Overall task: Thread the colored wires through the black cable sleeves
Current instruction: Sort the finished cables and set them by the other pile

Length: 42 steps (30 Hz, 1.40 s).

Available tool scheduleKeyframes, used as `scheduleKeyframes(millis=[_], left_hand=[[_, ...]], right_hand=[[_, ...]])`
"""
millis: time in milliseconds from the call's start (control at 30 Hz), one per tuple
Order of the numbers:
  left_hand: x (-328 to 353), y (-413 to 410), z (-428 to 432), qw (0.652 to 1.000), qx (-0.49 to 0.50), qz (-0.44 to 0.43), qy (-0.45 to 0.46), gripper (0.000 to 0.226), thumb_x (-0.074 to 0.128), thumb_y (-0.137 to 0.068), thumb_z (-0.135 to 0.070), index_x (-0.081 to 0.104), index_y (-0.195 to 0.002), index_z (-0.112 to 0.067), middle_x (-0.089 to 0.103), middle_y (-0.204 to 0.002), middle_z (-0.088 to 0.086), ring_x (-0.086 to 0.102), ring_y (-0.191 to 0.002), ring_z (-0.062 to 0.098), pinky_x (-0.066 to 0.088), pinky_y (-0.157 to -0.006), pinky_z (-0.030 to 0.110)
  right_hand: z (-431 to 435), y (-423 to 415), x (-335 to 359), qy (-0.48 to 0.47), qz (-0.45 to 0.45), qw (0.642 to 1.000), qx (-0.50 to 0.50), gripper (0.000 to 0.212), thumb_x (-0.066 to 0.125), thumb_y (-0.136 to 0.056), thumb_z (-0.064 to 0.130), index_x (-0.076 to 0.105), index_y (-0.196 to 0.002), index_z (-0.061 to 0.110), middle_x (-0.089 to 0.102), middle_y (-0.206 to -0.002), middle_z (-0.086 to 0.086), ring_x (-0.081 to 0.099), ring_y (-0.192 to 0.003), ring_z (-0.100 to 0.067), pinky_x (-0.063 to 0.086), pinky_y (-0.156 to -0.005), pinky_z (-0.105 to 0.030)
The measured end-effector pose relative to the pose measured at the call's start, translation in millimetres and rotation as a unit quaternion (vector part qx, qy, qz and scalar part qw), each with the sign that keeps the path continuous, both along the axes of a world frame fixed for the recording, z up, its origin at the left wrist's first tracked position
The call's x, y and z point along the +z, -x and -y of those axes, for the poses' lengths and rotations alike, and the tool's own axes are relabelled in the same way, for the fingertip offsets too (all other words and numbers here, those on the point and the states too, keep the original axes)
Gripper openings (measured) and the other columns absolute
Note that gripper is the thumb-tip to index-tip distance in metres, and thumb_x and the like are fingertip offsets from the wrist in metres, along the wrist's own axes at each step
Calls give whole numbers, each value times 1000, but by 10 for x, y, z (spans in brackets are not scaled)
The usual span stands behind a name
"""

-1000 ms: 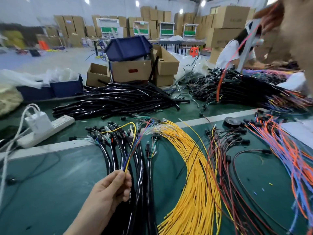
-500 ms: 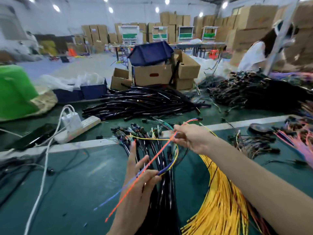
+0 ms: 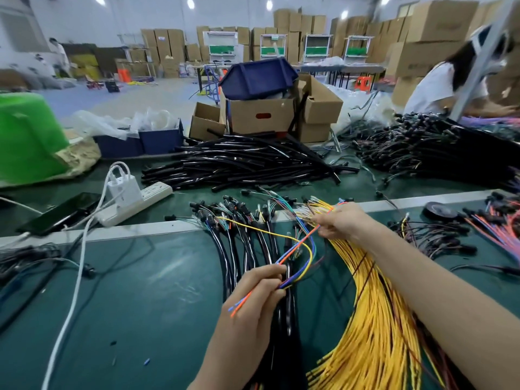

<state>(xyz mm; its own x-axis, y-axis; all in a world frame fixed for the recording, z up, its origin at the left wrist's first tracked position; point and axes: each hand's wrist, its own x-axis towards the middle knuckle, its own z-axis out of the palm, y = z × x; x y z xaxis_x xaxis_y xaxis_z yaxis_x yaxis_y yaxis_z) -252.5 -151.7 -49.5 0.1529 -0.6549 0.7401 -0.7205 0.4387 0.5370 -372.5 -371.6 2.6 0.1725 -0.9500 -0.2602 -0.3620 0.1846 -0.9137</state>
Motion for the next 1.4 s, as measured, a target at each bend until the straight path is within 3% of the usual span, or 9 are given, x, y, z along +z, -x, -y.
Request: scheduleKeyframes(millis=[33, 100, 200, 267, 367, 567, 833, 1200, 1400], left_hand=[[-7, 6, 2, 1000, -4, 2, -10, 14, 53, -90, -7, 66, -87, -2, 64, -108, -1, 61, -98, 5, 45, -87, 16], [-10, 8, 4, 1000, -11, 7, -24, 12, 53, -90, -5, 65, -89, -4, 63, -107, -3, 60, -96, 3, 44, -86, 14], [-13, -14, 18, 999, -27, 12, -38, 10, 53, -93, -7, 63, -90, -5, 62, -107, -3, 59, -96, 3, 43, -86, 12], [-6, -28, 26, 998, -31, 8, -53, 14, 51, -96, -11, 63, -94, -6, 61, -106, -5, 58, -97, 0, 41, -86, 11], [-15, -53, 20, 997, -28, -5, -66, 14, 50, -93, -8, 63, -96, -14, 56, -104, -10, 52, -96, -9, 38, -82, 5], [-33, -131, 38, 991, -43, -31, -122, 16, 53, -92, -13, 66, -86, -5, 57, -112, -3, 55, -105, 4, 42, -86, 16], [-13, -228, -3, 961, -25, -174, -212, 20, 56, -91, -34, 63, -73, -30, 54, -54, -12, 48, -50, 1, 37, -54, 14], [5, -163, 19, 893, -73, -386, -219, 28, 69, -79, 2, 71, -100, -15, 75, -89, 0, 72, -83, 15, 50, -72, 12], [-5, -173, 18, 899, -51, -401, -170, 27, 71, -69, -22, 68, -96, -16, 74, -83, 8, 73, -73, 24, 52, -68, 16]], right_hand=[[-8, 38, 50, 69, -162, 984, 19, 33, 75, -83, 24, 55, -72, 0, 60, -61, -14, 62, -52, -23, 50, -48, -28], [-125, 53, 195, 248, -398, 883, 17, 43, 68, -81, 52, 58, -78, 10, 64, -77, -11, 65, -76, -28, 51, -66, -32], [-538, -106, 358, 485, -210, 840, 123, 26, 57, -90, 44, 63, -83, 19, 66, -75, 2, 64, -76, -22, 48, -65, -33], [-872, -268, 347, 450, -90, 820, 342, 22, 50, -94, 35, 64, -90, 18, 68, -76, 3, 64, -71, -14, 49, -68, -34], [-1061, -341, 126, 389, -142, 771, 485, 25, 44, -100, 27, 64, -98, 13, 68, -79, -2, 61, -71, -16, 48, -70, -34], [-939, -187, -77, 473, -74, 793, 376, 29, 48, -95, 33, 73, -96, 18, 73, -83, 8, 65, -75, -8, 49, -67, -28], [-1007, -47, -307, 593, -67, 741, 308, 35, 50, -89, 45, 77, -83, 24, 66, -68, 14, 52, -63, -17, 44, -53, -27], [-1003, -83, -500, 555, -79, 796, 226, 48, 43, -93, 44, 54, -56, 15, 44, -50, 8, 44, -51, -13, 36, -44, -30], [-992, -81, -550, 520, -65, 818, 235, 46, 43, -92, 45, 55, -56, 20, 35, -54, 16, 37, -55, -4, 30, -50, -25]])
